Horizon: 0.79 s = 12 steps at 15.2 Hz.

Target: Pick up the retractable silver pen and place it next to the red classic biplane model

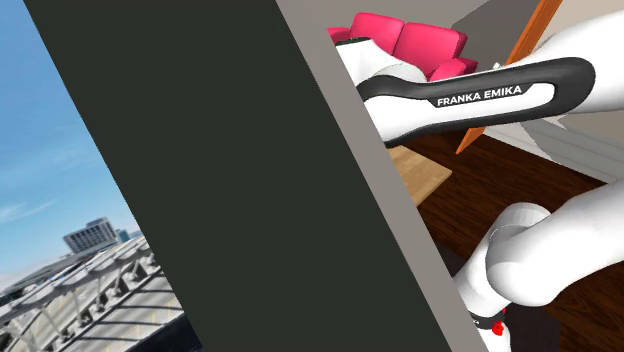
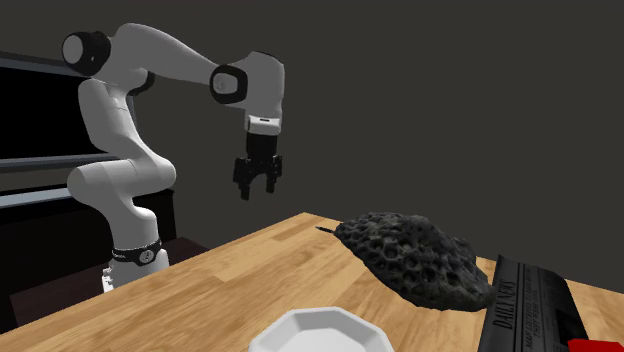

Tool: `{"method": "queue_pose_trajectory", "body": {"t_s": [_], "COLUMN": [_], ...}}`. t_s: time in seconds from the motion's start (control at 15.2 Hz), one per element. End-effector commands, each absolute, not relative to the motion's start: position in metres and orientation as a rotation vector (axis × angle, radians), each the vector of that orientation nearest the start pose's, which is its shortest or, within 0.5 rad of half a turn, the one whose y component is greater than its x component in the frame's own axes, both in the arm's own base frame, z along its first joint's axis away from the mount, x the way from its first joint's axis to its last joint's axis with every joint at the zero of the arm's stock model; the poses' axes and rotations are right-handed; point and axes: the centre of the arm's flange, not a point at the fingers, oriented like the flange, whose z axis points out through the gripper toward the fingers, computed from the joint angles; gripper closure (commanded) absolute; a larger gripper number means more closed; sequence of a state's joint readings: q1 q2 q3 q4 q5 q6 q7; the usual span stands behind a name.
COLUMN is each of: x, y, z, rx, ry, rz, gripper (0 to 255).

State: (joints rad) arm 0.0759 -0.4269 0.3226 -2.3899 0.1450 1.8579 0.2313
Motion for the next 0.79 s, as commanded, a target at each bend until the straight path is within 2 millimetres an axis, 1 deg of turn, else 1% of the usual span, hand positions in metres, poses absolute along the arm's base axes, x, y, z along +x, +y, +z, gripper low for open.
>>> {"method": "queue_pose_trajectory", "body": {"t_s": [0.0,0.73], "x": [0.380,0.449], "y": [0.198,0.312], "z": [0.449,0.397], "rx": [-3.171,-3.207], "ry": [-0.107,0.006], "rz": [0.164,0.054], "gripper": [0,0]}}
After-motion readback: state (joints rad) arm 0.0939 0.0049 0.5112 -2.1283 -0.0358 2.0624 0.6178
